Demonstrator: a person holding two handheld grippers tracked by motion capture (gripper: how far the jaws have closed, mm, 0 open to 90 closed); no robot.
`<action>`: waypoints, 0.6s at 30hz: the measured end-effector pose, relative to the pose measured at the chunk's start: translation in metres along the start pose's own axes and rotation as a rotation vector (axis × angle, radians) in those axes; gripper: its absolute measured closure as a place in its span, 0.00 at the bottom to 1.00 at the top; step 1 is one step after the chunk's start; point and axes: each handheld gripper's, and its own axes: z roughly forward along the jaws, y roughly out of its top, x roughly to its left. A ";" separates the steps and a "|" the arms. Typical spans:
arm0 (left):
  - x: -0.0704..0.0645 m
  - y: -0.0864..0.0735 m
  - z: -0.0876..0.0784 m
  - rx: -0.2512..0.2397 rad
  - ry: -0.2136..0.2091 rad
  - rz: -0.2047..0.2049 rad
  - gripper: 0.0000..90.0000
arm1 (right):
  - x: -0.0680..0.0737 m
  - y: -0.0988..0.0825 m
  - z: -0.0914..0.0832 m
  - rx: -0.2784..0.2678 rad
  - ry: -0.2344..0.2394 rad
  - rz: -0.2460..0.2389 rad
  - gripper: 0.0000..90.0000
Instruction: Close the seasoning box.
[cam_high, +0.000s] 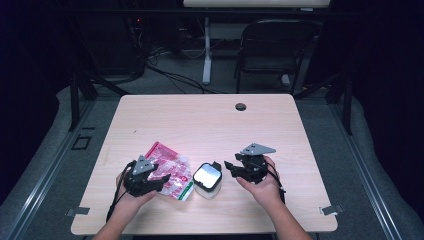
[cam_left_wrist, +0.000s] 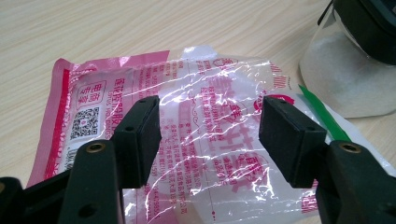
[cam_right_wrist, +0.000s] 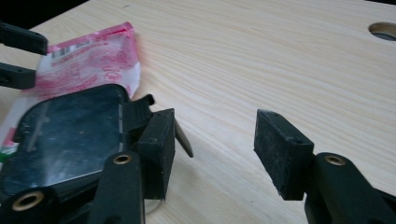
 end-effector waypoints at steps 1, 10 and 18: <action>0.000 0.000 0.000 0.001 0.003 -0.001 0.44 | -0.002 0.000 0.000 0.001 -0.004 0.003 0.53; 0.002 -0.001 0.001 -0.002 0.005 -0.006 0.44 | -0.016 -0.008 0.004 0.017 -0.040 0.051 0.54; 0.004 -0.002 0.001 0.000 0.011 -0.012 0.44 | -0.023 -0.015 0.010 0.042 -0.064 0.071 0.54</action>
